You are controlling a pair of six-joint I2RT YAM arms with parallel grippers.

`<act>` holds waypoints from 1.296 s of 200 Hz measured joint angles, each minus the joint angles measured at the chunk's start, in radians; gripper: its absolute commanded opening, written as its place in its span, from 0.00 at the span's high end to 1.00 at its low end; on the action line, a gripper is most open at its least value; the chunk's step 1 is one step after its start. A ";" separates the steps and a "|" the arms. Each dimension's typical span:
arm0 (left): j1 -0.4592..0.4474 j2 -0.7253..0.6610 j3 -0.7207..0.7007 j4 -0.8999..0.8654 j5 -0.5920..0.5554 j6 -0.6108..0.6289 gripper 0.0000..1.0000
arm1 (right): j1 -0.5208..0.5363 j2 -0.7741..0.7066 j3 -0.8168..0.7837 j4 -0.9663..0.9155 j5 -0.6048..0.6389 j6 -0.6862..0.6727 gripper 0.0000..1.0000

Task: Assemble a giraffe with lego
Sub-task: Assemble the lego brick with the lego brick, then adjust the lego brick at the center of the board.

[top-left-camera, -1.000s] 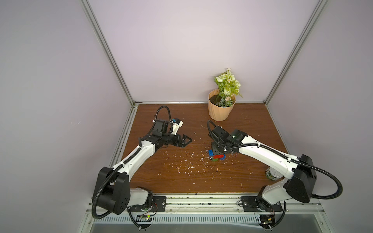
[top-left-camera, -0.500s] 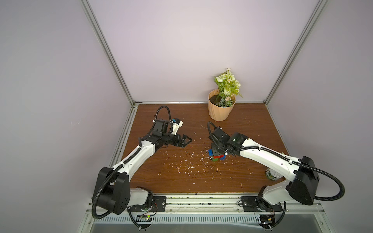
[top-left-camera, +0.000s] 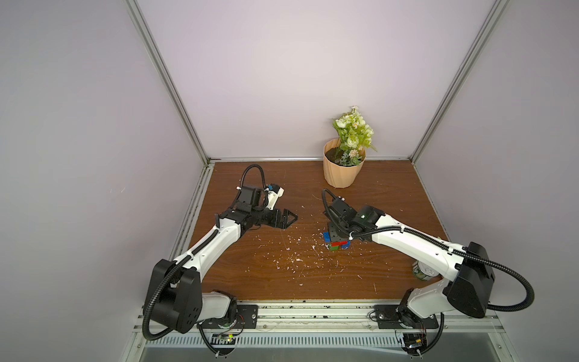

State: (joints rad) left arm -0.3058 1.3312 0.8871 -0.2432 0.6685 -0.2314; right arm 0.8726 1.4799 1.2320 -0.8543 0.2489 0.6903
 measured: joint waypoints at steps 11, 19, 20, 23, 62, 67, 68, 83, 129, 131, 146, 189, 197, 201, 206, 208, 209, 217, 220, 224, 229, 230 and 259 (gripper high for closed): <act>0.000 0.000 0.000 0.000 0.000 0.000 0.01 | -0.002 0.000 0.000 0.000 -0.001 -0.001 0.52; 0.000 0.000 0.000 0.000 0.000 0.000 0.01 | -0.005 0.000 0.000 0.000 -0.001 -0.002 0.47; 0.000 0.000 0.000 0.000 0.000 0.000 0.01 | -0.005 0.000 0.000 0.000 -0.001 0.000 0.47; 0.000 0.000 0.000 0.000 0.000 0.000 0.01 | -0.005 0.000 0.000 0.000 0.000 -0.003 0.45; 0.000 0.000 0.000 0.000 0.000 0.000 0.01 | -0.011 -0.039 0.000 0.022 0.009 -0.026 0.25; 0.000 0.000 0.000 0.000 0.000 0.000 0.01 | -0.011 -0.052 0.000 0.027 0.009 -0.030 0.24; 0.000 0.000 0.000 0.000 0.000 0.000 0.00 | -0.011 -0.054 0.000 0.027 0.009 -0.031 0.24; 0.000 0.000 0.000 0.000 0.000 0.000 0.01 | -0.011 -0.100 -0.008 0.051 0.009 -0.045 0.21; 0.000 0.001 0.000 0.000 -0.001 0.000 0.01 | 0.000 -0.348 -0.250 0.198 0.004 -0.095 0.19; 0.000 0.001 0.000 0.000 -0.001 0.000 0.01 | 0.002 -0.356 -0.261 0.202 0.004 -0.097 0.20; 0.000 0.002 0.000 0.000 -0.003 0.000 0.01 | 0.016 -0.401 -0.340 0.239 0.006 -0.111 0.22; -0.001 0.002 0.000 0.000 -0.016 0.001 0.01 | 0.093 -0.496 -0.547 0.394 0.037 -0.142 0.29; -0.001 0.002 0.000 0.000 -0.019 0.001 0.01 | 0.109 -0.520 -0.587 0.426 0.045 -0.145 0.29; -0.001 0.002 0.000 0.000 -0.019 0.001 0.01 | 0.114 -0.531 -0.603 0.441 0.050 -0.147 0.30; -0.001 0.002 0.000 0.000 -0.020 0.001 0.01 | 0.122 -0.548 -0.628 0.462 0.058 -0.150 0.30; -0.001 0.002 0.000 0.000 -0.020 0.001 0.01 | 0.125 -0.554 -0.638 0.470 0.061 -0.151 0.30; -0.001 0.002 0.000 0.000 -0.020 0.001 0.01 | 0.126 -0.557 -0.641 0.473 0.061 -0.152 0.30; -0.001 0.002 0.000 0.000 -0.022 0.002 0.01 | 0.136 -0.578 -0.674 0.508 0.066 -0.156 0.30; -0.001 0.002 0.000 0.000 -0.022 0.003 0.01 | 0.139 -0.586 -0.687 0.521 0.068 -0.158 0.30; -0.001 0.002 0.000 0.000 -0.023 0.003 0.01 | 0.143 -0.594 -0.702 0.538 0.071 -0.161 0.30; -0.001 0.002 0.000 0.000 -0.023 0.003 0.01 | 0.146 -0.600 -0.717 0.556 0.073 -0.164 0.30; -0.001 0.002 0.000 0.000 -0.023 0.003 0.01 | 0.148 -0.602 -0.722 0.563 0.074 -0.164 0.30; -0.001 0.005 0.000 0.000 -0.024 0.004 0.01 | 0.161 -0.605 -0.799 0.676 0.098 -0.184 0.30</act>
State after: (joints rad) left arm -0.3065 1.3361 0.8871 -0.2432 0.6441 -0.2276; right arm 1.0340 0.8753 0.4332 -0.1787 0.3473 0.5060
